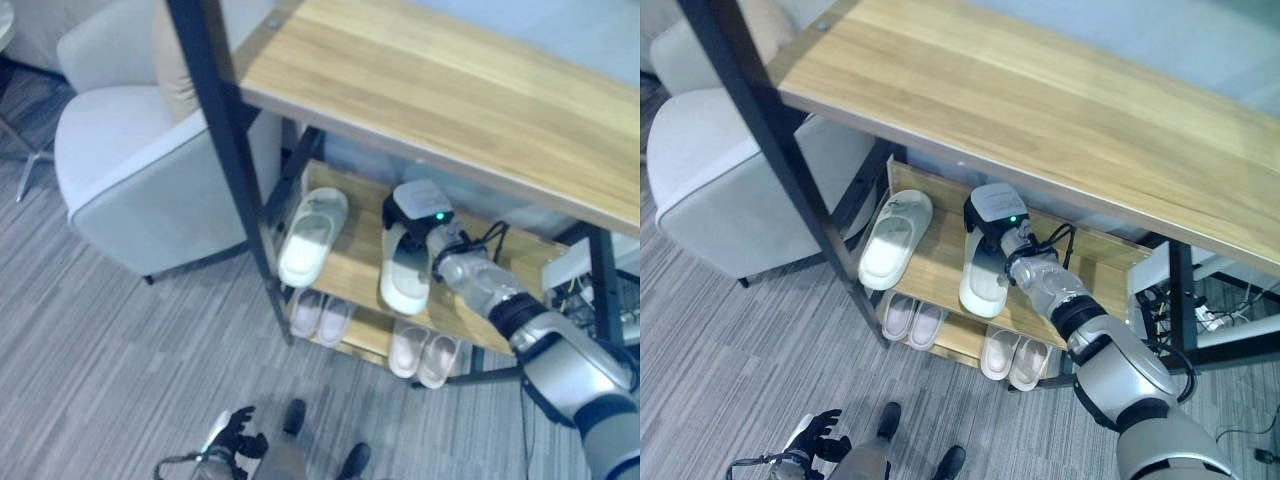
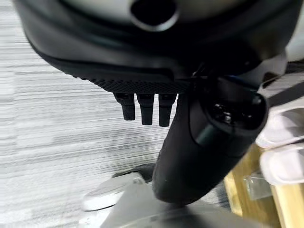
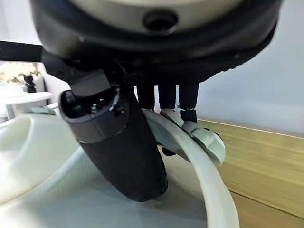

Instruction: Arrange the slippers neatly on the shoe rack.

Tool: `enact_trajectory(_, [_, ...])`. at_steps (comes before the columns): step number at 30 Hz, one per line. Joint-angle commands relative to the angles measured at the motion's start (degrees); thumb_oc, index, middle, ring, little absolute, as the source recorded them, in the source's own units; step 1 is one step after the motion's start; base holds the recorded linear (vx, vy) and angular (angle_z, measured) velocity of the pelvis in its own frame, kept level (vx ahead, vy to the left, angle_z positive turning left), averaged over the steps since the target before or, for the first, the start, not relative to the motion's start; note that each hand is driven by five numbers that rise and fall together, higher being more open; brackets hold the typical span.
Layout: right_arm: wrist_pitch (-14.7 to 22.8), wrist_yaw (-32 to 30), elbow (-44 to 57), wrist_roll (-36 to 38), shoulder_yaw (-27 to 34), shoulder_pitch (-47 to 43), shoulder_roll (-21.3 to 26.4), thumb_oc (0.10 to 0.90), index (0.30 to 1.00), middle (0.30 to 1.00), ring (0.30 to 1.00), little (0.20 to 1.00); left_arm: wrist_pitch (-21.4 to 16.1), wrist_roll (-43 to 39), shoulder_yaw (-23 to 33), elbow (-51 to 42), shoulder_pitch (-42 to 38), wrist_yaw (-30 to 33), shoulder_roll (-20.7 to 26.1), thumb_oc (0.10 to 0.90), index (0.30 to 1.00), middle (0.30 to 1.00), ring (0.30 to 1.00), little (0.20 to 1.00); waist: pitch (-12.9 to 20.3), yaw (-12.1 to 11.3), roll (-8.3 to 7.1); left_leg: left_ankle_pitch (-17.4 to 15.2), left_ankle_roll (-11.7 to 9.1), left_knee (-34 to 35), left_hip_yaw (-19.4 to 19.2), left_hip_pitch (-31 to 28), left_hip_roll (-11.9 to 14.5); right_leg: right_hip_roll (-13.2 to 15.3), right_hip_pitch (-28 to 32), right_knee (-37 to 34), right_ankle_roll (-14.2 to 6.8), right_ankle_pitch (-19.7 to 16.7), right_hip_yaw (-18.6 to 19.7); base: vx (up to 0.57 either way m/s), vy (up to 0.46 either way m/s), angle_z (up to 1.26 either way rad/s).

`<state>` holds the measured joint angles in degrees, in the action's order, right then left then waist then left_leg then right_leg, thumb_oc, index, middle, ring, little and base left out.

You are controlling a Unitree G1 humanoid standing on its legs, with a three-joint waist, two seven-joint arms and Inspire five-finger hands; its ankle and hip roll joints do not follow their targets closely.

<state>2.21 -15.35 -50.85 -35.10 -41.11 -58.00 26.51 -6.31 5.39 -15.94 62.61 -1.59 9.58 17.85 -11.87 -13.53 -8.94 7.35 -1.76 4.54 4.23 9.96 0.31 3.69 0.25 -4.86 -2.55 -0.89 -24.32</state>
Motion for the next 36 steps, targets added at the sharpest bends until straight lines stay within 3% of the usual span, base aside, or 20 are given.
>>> enact_trajectory(1, [-1.1, -6.2, -2.8, 3.4, 1.4, -10.0, 0.3, 0.416, 0.324, 0.324, 0.324, 0.324, -1.3, -2.0, -5.5, 0.0, -0.1, 0.8, 0.7, 0.8, 0.9, 0.9, 0.9, 0.9, 2.9, -1.6, 0.01, -3.9, -4.7, 0.5, -4.4, -2.7, 2.8, 4.6, -2.2, 3.1, -5.8, -2.1, 1.4, 0.0, 0.004, 0.18])
enact_trajectory(2, [-1.3, -6.5, -3.5, 3.8, 1.7, -10.4, 0.1, 0.488, 0.432, 0.432, 0.432, 0.432, -1.4, -2.0, -5.7, 0.1, -0.3, 0.9, 0.7, 0.8, 0.9, 0.9, 0.9, 0.9, 2.8, -1.8, 0.04, -3.8, -4.7, 0.5, -4.2, -2.5, 2.8, 4.7, -2.3, 3.2, -5.8, -2.1, 1.1, 0.0, 0.006, 0.19])
enact_trajectory(3, [-1.4, -6.7, -3.7, 3.9, 1.7, -10.8, 0.1, 0.8, 0.9, 0.9, 0.9, 0.9, -1.4, -2.0, -5.8, 0.1, -0.6, 0.9, 0.8, 0.8, 0.9, 0.9, 0.9, 0.9, 2.8, -1.9, 0.07, -3.7, -4.7, 0.5, -3.9, -2.2, 2.6, 4.8, -2.4, 3.2, -5.8, -2.2, 0.8, 0.0, 0.015, 0.2])
enact_trajectory(16, [-0.4, -6.0, 5.6, 4.5, 2.8, -8.7, 1.7, 0.8, 0.9, 0.9, 0.9, 0.9, -1.2, -1.8, -5.4, 0.1, -1.2, 0.9, -0.5, 0.8, 0.9, 0.9, 0.9, 0.9, 2.4, 0.0, 1.39, -3.8, -4.8, 0.5, -4.6, -2.0, 2.3, 5.5, -3.4, 3.9, -5.6, -2.2, 1.4, -0.01, 0.011, 0.03])
enact_trajectory(36, [3.7, -2.8, 27.3, 6.3, 9.2, 7.7, 5.8, 0.8, 0.9, 0.9, 0.9, 0.9, -0.5, -0.3, -2.6, 0.0, 2.7, 0.2, -2.5, 0.8, 0.9, 0.9, 0.9, 0.9, 4.0, 4.2, 2.62, -4.9, -4.9, 0.5, -7.4, -4.8, 3.4, 5.0, -2.5, 3.1, -5.4, -2.3, 4.5, 0.0, -0.002, -0.08])
